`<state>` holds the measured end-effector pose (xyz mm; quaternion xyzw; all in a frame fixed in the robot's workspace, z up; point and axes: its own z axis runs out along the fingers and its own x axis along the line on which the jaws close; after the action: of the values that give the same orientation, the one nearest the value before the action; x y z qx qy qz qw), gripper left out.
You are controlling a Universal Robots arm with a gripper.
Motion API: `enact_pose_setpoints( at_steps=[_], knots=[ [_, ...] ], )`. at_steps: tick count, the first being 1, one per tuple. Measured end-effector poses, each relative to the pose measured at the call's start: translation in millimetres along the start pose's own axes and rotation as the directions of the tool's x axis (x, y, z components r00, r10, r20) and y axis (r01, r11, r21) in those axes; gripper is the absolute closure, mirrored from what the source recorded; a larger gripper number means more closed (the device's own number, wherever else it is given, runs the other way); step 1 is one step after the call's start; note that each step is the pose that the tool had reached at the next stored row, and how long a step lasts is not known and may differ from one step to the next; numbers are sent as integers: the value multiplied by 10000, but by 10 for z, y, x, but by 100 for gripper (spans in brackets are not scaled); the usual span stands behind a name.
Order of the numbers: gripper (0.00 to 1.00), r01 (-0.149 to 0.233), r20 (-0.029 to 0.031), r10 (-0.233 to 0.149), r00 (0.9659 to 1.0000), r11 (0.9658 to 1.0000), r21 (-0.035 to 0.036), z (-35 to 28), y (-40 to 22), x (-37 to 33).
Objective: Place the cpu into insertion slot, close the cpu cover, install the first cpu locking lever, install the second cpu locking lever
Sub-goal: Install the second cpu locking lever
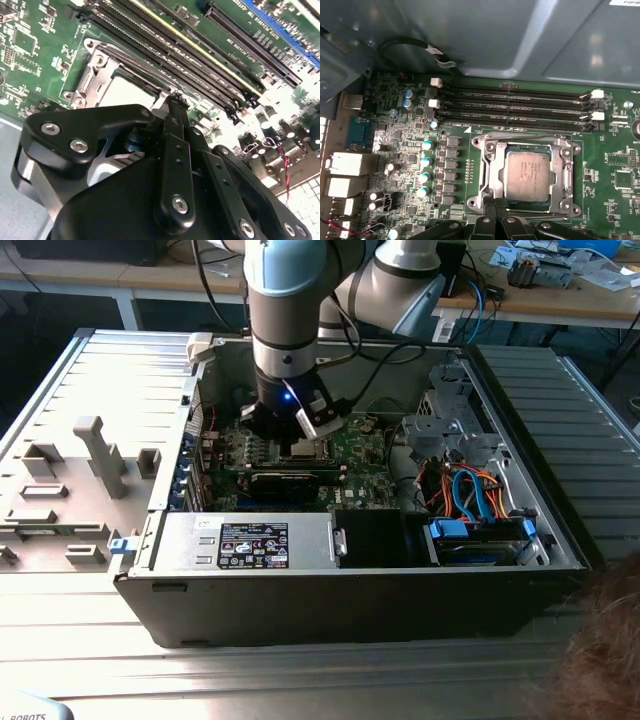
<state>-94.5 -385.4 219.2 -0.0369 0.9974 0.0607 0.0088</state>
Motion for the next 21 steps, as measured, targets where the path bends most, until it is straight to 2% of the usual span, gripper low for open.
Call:
enact_pose_setpoints(
  at_steps=[3, 9, 16, 19, 21],
  knots=[
    [89, 2, -2, -2, 10000, 10000, 31, -48, 17, -15],
    [89, 2, -3, -2, 10000, 10000, 49, -136, 35, -28],
    [89, 2, -13, -2, 10000, 10000, 56, -183, 46, -57],
    [89, -4, -54, 4, 10000, 10000, 53, -187, 74, -102],
    [89, -15, -145, 15, 9999, 10000, 46, -183, 89, -158]
  ],
)
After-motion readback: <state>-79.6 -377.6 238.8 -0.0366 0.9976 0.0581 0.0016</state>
